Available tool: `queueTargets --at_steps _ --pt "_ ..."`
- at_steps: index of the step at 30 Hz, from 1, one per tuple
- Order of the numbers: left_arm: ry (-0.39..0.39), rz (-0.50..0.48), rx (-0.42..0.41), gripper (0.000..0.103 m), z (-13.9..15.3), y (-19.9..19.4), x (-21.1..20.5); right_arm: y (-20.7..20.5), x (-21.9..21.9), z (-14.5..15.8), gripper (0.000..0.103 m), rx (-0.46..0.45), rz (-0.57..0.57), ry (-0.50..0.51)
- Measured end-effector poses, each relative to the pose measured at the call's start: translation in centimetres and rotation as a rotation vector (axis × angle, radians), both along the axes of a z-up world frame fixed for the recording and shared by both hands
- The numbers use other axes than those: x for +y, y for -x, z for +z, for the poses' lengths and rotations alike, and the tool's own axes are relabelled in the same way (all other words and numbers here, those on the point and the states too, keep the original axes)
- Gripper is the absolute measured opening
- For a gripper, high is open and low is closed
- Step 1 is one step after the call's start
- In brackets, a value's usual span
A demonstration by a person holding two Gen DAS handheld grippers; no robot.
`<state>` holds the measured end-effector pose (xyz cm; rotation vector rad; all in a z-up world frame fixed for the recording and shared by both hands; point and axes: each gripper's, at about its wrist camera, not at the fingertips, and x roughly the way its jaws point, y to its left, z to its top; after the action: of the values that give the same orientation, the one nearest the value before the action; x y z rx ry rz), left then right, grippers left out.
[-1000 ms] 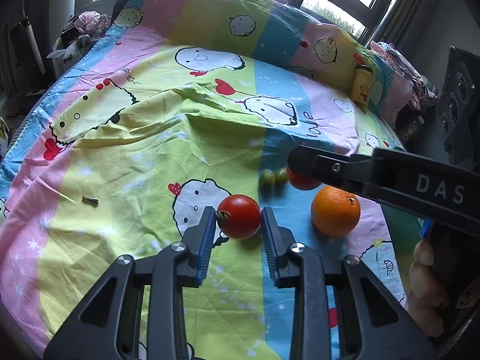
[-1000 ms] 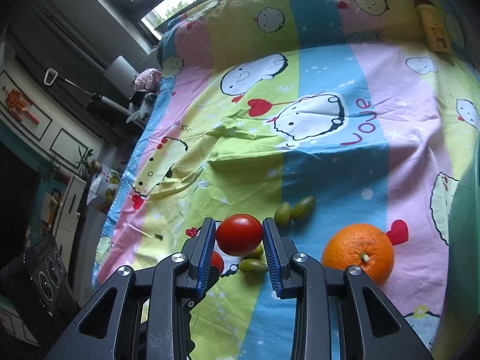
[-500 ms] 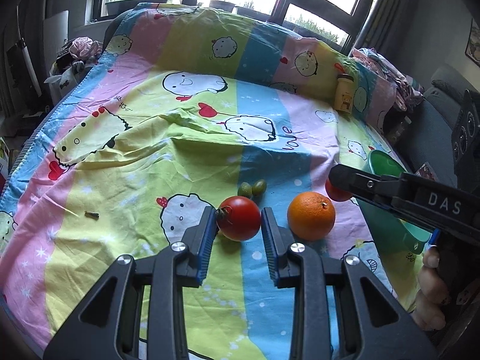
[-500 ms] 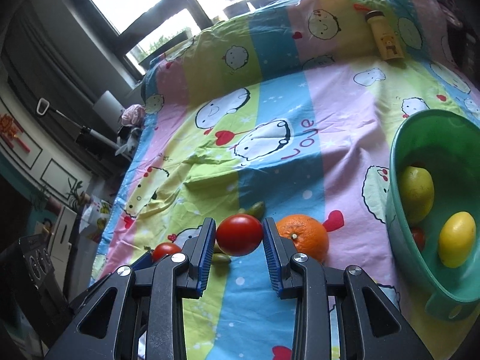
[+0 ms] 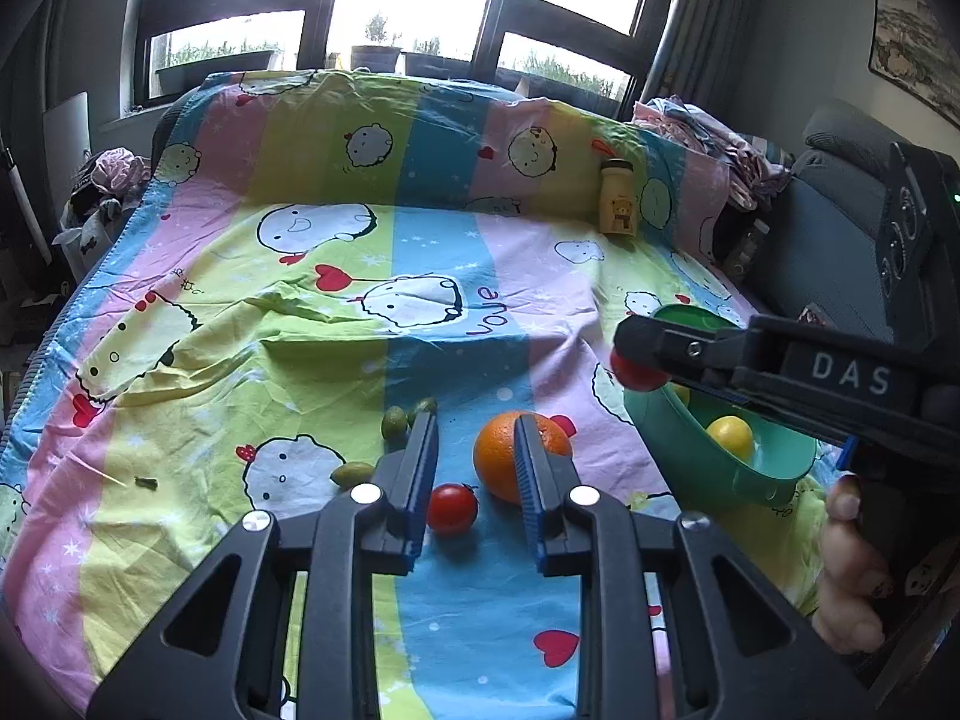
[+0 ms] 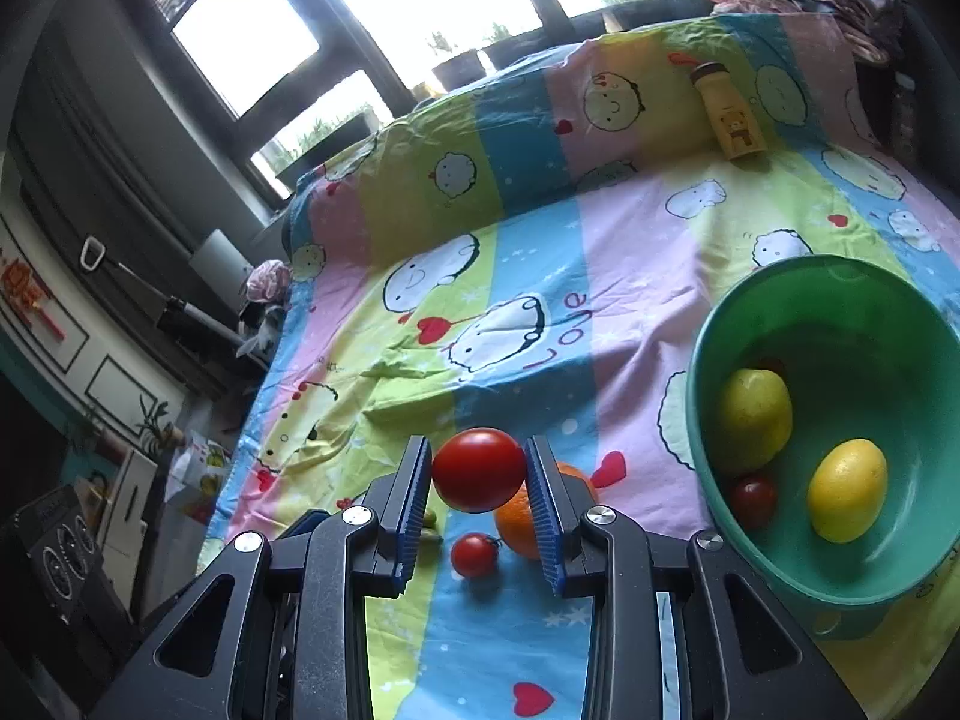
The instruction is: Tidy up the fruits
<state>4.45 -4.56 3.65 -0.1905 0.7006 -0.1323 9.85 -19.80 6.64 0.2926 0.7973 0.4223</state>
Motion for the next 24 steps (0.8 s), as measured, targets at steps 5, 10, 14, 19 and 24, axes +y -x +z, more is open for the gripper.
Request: queueTargets --at_steps 5,10,14,19,24 --pt "0.068 -0.004 0.096 0.024 -2.3 -1.6 1.5 -0.4 -1.9 -0.2 0.034 0.018 -0.038 -0.017" --pt "0.091 0.012 0.204 0.026 -5.3 -3.3 2.5 -0.7 -3.2 -0.7 0.034 0.041 -0.055 -0.045" --pt "0.095 0.005 0.261 0.026 -7.0 -4.3 1.9 -0.8 -3.7 -0.7 0.034 0.045 -0.071 -0.048" --pt "0.112 -0.037 0.268 0.027 -7.7 -4.9 0.8 -0.8 -4.1 -0.7 0.034 0.045 -0.072 -0.063" --pt "0.133 -0.073 0.277 0.029 -8.0 -4.9 0.3 -0.6 -4.1 -0.6 0.034 0.042 -0.071 -0.059"
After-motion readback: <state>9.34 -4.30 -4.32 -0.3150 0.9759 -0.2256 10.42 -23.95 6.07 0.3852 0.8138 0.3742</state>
